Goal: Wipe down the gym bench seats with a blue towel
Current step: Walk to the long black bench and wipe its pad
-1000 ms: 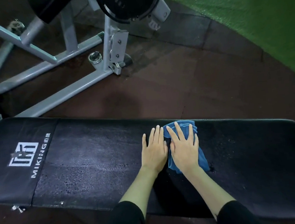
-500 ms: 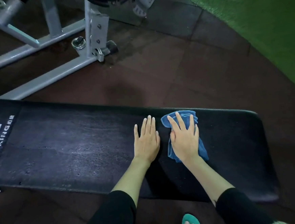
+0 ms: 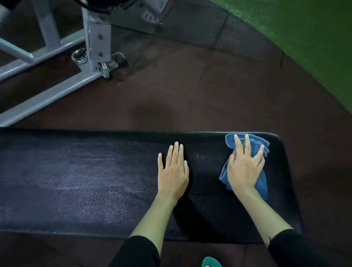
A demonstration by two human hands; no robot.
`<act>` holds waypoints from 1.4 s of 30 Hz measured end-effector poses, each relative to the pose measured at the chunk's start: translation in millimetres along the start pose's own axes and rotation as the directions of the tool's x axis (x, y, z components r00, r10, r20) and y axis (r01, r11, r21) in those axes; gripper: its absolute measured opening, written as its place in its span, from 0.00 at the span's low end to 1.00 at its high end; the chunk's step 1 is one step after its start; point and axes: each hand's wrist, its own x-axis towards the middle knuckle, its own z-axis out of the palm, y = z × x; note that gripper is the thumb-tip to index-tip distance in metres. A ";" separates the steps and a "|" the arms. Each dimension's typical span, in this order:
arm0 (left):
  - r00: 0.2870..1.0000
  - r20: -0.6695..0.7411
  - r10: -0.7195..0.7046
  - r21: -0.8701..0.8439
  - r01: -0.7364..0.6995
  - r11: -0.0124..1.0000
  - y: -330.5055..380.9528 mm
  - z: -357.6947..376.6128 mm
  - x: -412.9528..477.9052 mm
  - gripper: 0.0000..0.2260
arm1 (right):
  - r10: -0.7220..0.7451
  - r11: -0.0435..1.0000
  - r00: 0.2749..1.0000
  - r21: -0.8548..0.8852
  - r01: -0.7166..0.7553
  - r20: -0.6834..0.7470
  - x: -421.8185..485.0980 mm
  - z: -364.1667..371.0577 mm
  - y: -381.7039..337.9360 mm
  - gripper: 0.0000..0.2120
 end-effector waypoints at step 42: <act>0.996 -0.055 0.076 -0.008 -0.077 0.997 63.8 22.6 11.9 0.24 | -0.489 0.858 0.869 -0.142 0.494 0.071 11.0 -3.7 35.1 0.22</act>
